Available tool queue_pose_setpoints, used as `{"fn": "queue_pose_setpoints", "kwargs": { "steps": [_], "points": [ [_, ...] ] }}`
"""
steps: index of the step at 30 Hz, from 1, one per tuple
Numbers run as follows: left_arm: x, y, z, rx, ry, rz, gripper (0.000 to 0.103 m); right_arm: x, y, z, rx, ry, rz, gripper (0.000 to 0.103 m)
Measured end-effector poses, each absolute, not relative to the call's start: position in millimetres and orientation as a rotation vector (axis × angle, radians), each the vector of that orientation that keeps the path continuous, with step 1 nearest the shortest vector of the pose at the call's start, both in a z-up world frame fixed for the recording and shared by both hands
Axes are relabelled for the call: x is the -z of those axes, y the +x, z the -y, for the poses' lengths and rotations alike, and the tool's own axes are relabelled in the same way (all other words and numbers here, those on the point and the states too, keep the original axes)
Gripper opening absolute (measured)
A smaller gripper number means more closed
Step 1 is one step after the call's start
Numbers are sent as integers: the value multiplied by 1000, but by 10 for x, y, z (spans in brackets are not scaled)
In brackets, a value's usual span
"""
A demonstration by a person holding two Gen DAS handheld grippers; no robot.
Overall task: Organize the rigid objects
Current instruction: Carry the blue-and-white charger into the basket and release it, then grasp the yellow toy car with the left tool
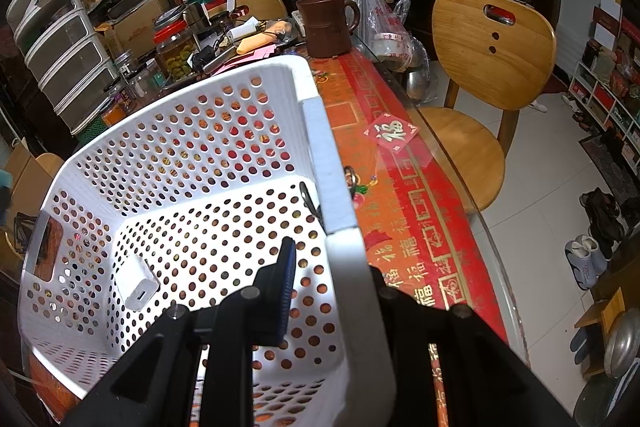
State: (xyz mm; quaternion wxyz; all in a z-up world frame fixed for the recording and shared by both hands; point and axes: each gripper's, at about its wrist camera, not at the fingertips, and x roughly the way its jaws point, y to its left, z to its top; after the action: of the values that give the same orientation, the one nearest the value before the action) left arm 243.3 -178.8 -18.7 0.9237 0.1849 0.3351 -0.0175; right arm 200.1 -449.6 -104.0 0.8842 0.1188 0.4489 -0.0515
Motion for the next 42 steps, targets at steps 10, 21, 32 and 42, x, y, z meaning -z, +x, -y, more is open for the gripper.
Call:
{"fn": "queue_pose_setpoints", "kwargs": {
  "steps": [10, 21, 32, 42],
  "points": [
    [662, 2724, 1874, 100, 363, -822, 43, 1038, 2003, 4499, 107, 247, -934, 22],
    [78, 2097, 696, 76, 198, -644, 102, 1037, 2007, 4498, 106, 243, -936, 22],
    [1095, 2139, -1126, -146, 40, -887, 102, 1033, 2005, 4511, 109, 242, -931, 22],
    [1767, 2338, -1244, -136, 0, -983, 100, 1031, 2005, 4507, 117, 241, -938, 22]
  ]
}}
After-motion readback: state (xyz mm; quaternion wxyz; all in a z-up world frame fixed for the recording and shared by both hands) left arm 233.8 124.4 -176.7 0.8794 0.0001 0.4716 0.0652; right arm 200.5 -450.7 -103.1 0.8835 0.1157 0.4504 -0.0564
